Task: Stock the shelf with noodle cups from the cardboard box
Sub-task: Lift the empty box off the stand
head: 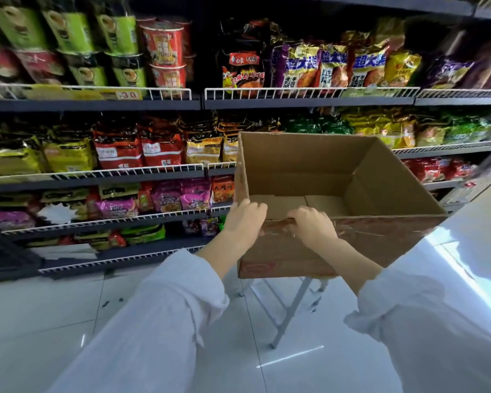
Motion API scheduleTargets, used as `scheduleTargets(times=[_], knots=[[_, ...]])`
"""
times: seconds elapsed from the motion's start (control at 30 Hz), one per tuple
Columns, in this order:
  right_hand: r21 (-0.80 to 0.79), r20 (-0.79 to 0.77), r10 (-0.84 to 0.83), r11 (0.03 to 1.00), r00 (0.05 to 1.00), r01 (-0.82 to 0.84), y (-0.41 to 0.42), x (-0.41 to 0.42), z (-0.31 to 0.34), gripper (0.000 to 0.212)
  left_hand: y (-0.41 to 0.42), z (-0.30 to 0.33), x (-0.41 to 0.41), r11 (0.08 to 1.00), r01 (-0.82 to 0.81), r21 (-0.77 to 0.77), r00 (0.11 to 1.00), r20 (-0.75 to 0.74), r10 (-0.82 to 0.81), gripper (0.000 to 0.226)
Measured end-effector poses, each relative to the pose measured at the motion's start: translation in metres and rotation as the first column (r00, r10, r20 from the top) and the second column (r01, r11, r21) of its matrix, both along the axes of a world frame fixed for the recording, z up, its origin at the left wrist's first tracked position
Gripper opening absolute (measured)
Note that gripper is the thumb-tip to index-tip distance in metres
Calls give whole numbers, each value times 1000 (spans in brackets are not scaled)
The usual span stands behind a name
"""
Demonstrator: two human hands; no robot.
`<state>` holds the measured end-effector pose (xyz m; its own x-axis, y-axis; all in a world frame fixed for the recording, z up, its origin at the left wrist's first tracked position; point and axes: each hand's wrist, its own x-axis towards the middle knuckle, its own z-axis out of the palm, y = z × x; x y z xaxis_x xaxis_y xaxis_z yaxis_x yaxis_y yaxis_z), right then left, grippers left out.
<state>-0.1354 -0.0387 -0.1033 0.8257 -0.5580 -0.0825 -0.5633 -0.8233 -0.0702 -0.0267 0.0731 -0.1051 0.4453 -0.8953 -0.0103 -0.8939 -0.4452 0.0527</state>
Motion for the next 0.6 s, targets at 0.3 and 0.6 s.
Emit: scheduleTargets(times=[0.3,0.6], knots=[[86,101,294,949,950,-303,96,53,19,28,125,2,39,957,-243,-159,967,-121,226,27],[204,130,571,784,810,-586,288,186,34,20,332,29,132,835,-541,-101,840,-102,532,46]])
